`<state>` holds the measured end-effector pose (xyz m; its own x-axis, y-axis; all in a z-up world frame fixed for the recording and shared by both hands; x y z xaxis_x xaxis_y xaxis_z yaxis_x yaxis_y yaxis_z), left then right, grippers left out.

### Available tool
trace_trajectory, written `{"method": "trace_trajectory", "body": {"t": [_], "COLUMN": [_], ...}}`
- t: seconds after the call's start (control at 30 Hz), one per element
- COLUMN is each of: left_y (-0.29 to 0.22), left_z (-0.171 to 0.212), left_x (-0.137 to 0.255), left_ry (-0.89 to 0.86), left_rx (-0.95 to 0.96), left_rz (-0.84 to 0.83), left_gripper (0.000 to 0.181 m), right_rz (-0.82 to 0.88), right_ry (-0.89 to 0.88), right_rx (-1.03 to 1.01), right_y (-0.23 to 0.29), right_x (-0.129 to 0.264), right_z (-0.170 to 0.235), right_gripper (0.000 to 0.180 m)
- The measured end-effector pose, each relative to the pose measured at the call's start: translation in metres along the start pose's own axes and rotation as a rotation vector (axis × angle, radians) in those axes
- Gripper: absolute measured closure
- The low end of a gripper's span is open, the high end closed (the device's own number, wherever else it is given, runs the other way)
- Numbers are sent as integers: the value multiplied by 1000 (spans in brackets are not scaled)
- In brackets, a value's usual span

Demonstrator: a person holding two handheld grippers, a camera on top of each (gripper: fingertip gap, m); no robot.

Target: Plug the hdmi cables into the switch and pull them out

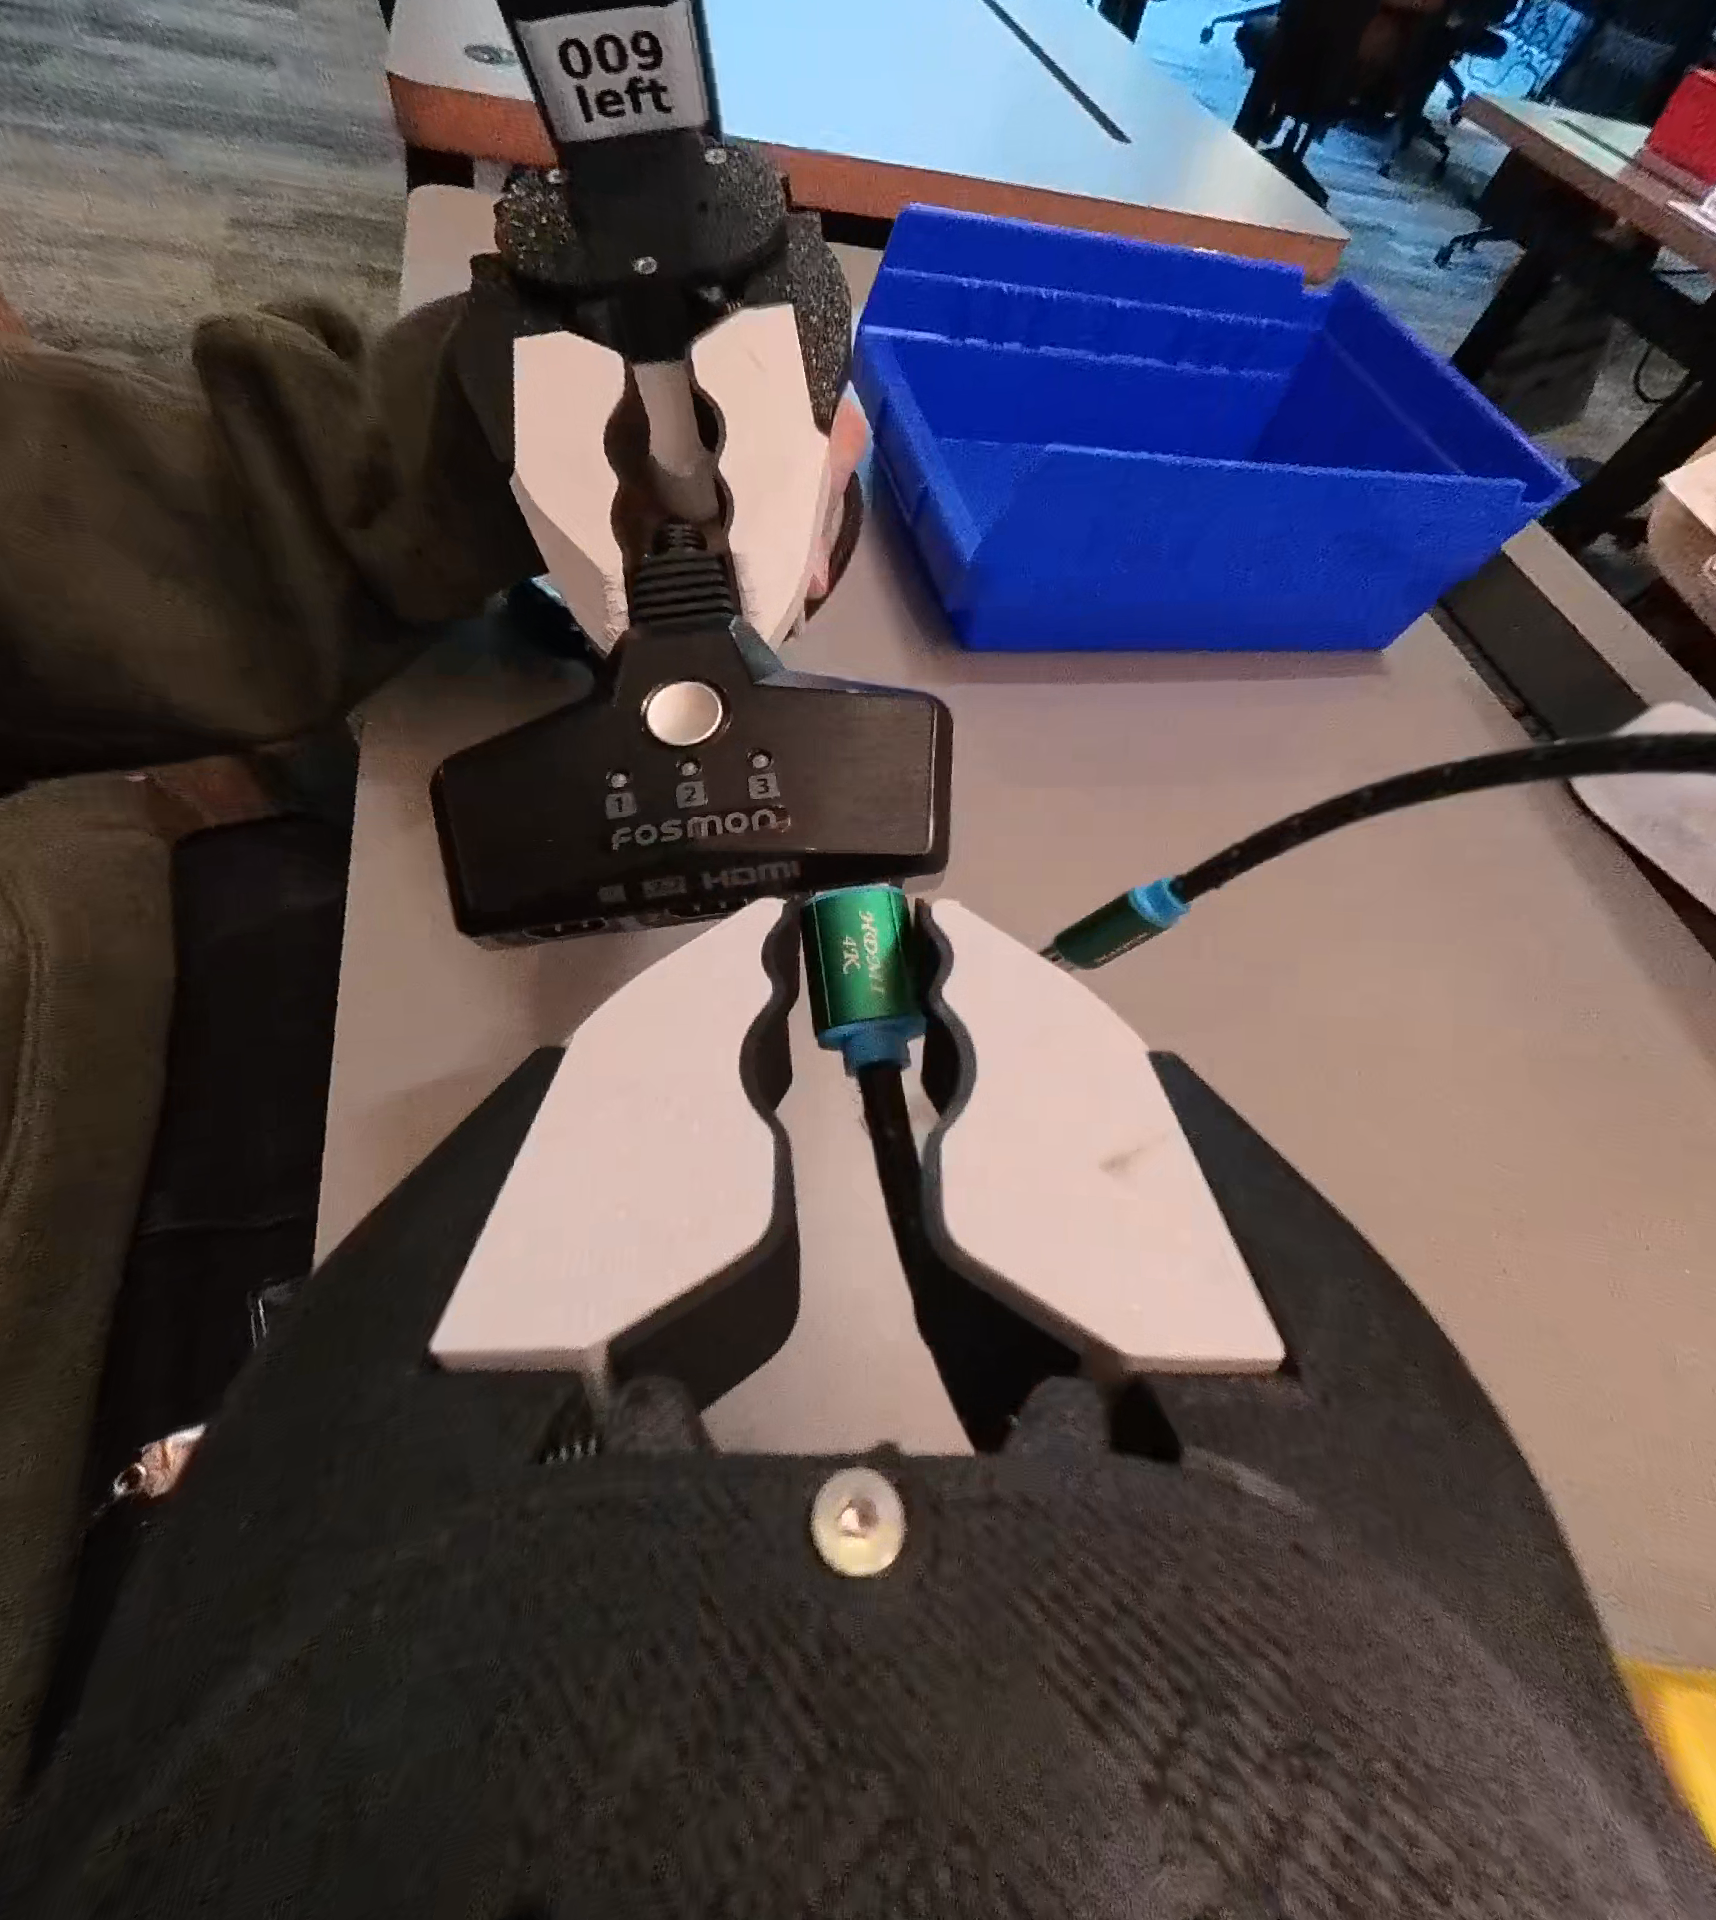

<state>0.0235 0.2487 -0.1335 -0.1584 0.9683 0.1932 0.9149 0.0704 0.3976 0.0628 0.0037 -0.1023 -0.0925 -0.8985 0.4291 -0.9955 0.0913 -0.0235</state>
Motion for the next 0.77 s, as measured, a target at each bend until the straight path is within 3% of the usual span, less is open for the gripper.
{"method": "trace_trajectory", "body": {"t": [0.03,0.3,0.5,0.77], "left_y": [0,-2,-3,-3], "left_z": [1,1,0,-4], "left_x": [0,-1,-3,6], "left_ry": [-2,2,52,3], "left_rx": [1,-4,-38,-41], "left_rz": [4,20,11,-14], "left_gripper": [160,160,160,160], "right_rz": [-4,-35,-33,-70], "right_ry": [5,45,201,201], "right_rx": [3,-28,55,105], "right_y": [0,0,-2,-3], "right_x": [0,-4,-12,-11], "right_z": [1,1,-2,-16], "right_gripper": [159,160,160,159]}}
Point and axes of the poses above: each gripper's, where its closed fingertips meet, x back along the fingers, z out of its underside, y = z × x across the jaws, the point moved 10 cm from there along x, back along the fingers, and after that the axes turned 10 degrees about -x, right-handed, at the moved point
